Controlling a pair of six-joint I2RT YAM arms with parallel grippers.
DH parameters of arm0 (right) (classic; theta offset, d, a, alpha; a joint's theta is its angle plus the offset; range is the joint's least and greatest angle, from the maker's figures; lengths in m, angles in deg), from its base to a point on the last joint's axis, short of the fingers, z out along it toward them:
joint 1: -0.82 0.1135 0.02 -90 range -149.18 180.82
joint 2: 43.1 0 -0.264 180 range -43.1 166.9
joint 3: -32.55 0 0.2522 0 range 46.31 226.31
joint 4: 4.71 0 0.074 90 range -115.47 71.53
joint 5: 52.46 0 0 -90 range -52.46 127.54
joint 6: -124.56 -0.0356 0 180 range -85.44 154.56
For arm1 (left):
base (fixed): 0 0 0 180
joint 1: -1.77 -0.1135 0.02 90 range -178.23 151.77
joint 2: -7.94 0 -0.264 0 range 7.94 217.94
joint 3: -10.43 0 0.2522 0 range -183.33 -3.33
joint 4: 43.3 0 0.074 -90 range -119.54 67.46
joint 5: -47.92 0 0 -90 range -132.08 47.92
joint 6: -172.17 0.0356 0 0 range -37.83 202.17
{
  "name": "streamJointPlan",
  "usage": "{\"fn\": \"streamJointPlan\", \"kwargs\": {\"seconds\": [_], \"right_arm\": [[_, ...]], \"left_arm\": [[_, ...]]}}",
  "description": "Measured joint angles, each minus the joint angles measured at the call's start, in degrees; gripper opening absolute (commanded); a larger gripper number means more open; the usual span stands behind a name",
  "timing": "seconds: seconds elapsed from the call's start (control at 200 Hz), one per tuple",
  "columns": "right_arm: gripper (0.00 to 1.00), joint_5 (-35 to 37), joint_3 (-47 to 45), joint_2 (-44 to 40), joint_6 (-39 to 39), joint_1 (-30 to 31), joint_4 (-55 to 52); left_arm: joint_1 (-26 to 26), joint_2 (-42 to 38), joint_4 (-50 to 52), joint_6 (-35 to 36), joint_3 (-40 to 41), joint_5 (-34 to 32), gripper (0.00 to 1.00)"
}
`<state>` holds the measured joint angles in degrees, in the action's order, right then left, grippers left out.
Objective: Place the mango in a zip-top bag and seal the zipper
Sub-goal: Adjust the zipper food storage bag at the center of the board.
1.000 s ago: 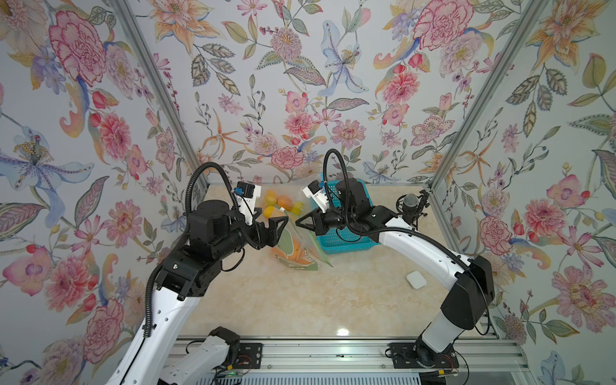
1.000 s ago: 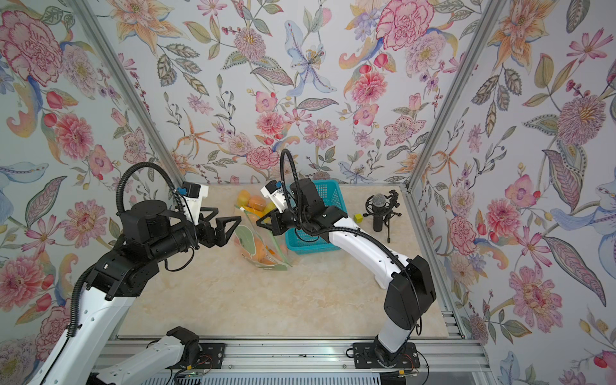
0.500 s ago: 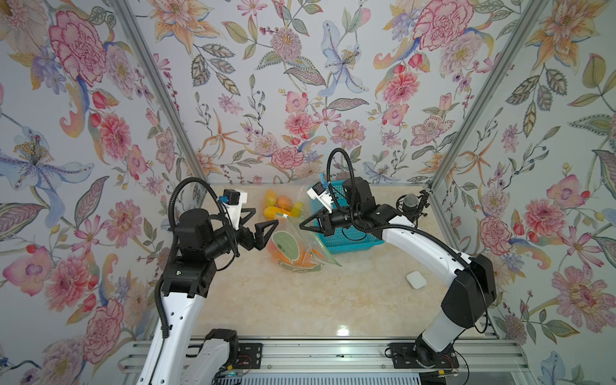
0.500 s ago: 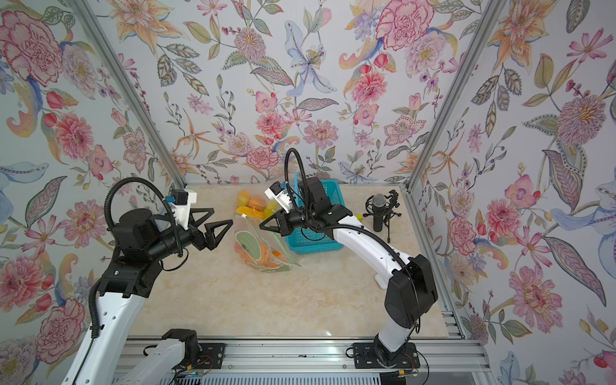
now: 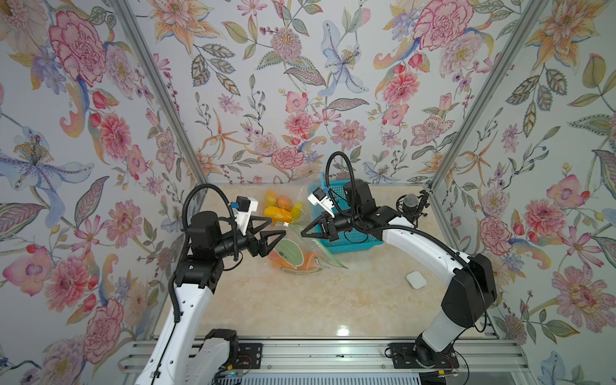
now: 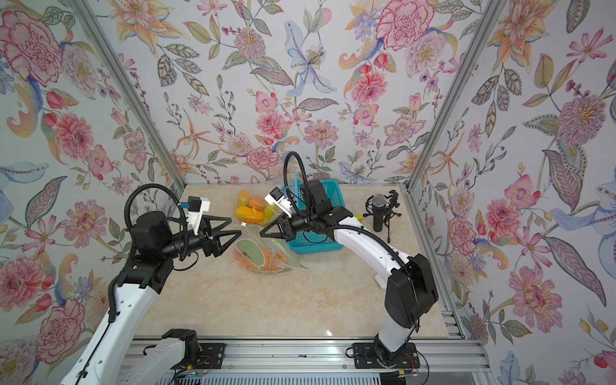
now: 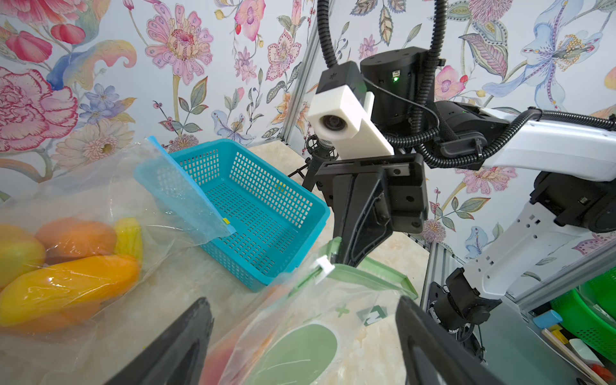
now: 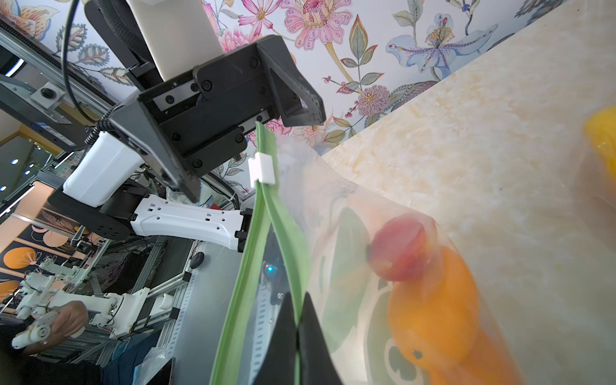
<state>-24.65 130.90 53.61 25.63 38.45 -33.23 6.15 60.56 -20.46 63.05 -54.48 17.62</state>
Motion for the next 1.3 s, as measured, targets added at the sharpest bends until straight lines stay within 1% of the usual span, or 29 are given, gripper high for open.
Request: {"fn": "streamJointPlan", "kwargs": {"seconds": [0.025, 0.065, 0.2, 0.23, 0.285, 0.38, 0.525, 0.55, 0.636, 0.651, 0.681, 0.691, 0.746, 0.806, 0.901, 1.096, 1.166, 1.261, 1.301], "right_arm": [[0.00, -0.1, -0.1, 0.0, 0.1, 0.0, 0.0], [0.00, -0.3, -0.2, 0.0, 0.2, 0.0, 0.0], [0.00, -0.5, -0.2, 0.0, 0.4, 0.0, 0.0], [0.00, -0.5, -0.2, 0.0, 0.4, 0.0, 0.0], [0.00, -0.6, -0.2, 0.0, 0.4, 0.0, 0.0], [0.00, -0.7, -0.2, 0.0, 0.4, 0.0, 0.0], [0.00, -0.6, -0.2, 0.0, 0.4, 0.0, 0.0], [0.03, -0.6, -0.2, 0.0, 0.3, 0.0, 0.0], [0.14, -0.2, -0.2, 0.0, 0.3, 0.0, 0.0], [0.19, -0.1, -0.2, 0.0, 0.3, 0.0, 0.0], [0.33, 0.2, -0.2, 0.0, 0.3, 0.0, 0.0], [0.36, 0.3, -0.2, 0.0, -0.1, 0.0, 0.0], [0.42, 1.6, -0.2, -0.1, 0.3, 0.0, 0.0], [0.52, 3.7, -0.2, -0.4, 0.5, 0.0, -0.2], [0.55, 7.6, -0.2, -1.7, 1.3, -0.7, -1.0], [0.55, 16.1, 0.7, -5.9, 5.4, -2.6, -3.1], [0.54, 19.1, 1.9, -6.9, 7.8, -1.4, -3.9], [0.53, 21.9, 3.5, -7.7, 11.7, 2.0, -4.5], [0.50, 22.4, 4.2, -7.8, 13.2, 3.3, -4.7]], "left_arm": [[0.0, 0.0, -0.5, -0.2, 0.4, 0.2, 0.78], [0.0, 0.0, -1.3, -0.8, 1.1, 0.5, 0.71], [0.0, 0.3, -2.4, -1.6, 2.3, 1.6, 0.58], [0.0, 0.3, -2.6, -1.6, 2.5, 1.7, 0.52], [0.0, 0.3, -3.2, -1.7, 2.7, 1.7, 0.39], [0.0, 0.3, -3.9, -1.7, 3.0, 1.9, 0.21], [0.0, 0.3, -4.0, -1.9, 3.1, 2.0, 0.03], [0.0, 0.3, -4.0, -1.5, 3.1, 2.1, 0.00], [0.0, 0.3, -3.8, -1.2, 3.1, 2.0, 0.00], [0.0, 0.3, -3.7, -1.2, 3.1, 1.9, 0.00], [0.0, 0.3, -3.7, -1.2, 3.1, 1.8, 0.00], [0.0, 0.3, -3.6, -1.2, 3.1, 1.8, 0.00], [0.0, 0.2, -3.1, -0.8, 3.1, 1.5, 0.00], [0.0, -0.1, -2.2, -0.2, 2.9, 1.4, 0.00], [0.0, -0.4, -0.5, 0.8, 1.8, 1.4, 0.00], [0.1, -1.0, 1.8, 1.9, -0.3, 1.4, 0.00], [0.1, -1.3, 2.3, 2.2, -0.8, 1.5, 0.00], [0.1, -1.4, 2.8, 2.6, -1.1, 1.6, 0.00], [0.2, -1.4, 3.0, 2.7, -1.1, 1.6, 0.00]]}}
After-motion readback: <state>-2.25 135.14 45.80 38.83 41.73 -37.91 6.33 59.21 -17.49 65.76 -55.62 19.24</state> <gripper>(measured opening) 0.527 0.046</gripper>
